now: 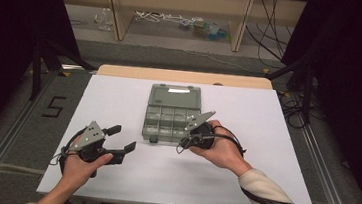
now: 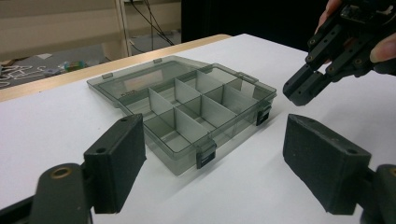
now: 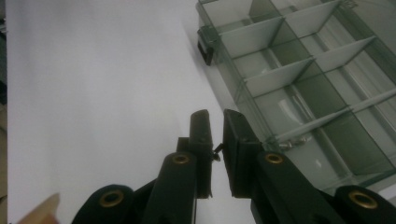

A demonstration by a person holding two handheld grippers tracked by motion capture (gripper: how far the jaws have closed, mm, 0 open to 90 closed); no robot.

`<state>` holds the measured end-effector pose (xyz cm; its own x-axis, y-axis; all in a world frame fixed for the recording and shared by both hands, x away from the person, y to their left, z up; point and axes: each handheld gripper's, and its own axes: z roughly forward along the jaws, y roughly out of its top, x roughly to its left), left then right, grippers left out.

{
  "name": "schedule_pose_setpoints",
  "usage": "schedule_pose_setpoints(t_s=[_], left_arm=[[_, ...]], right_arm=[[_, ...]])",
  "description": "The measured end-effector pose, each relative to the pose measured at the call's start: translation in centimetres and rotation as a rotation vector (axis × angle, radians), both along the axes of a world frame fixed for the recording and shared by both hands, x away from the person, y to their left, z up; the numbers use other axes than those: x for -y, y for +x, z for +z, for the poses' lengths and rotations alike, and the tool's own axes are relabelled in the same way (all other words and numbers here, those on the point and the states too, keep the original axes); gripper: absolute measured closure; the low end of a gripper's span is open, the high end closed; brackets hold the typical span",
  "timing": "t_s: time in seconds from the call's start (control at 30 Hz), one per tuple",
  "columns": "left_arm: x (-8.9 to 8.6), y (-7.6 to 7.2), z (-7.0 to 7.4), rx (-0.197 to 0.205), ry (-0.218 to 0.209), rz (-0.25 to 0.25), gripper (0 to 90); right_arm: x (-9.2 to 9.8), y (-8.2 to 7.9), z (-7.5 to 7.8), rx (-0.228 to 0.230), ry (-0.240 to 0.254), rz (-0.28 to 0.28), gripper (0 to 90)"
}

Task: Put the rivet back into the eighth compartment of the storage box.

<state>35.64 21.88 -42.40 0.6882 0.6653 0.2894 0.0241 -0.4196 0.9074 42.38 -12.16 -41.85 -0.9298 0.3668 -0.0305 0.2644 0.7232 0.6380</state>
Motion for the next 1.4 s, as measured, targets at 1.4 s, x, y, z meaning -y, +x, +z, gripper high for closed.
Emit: schedule_pose_setpoints(t_s=[1.4], left_arm=[[0.1,0.1,0.0,-0.001,-0.003,0.000,21.0]], right_arm=[[1.5,2.2,1.2,0.045,0.097,-0.127,83.0]])
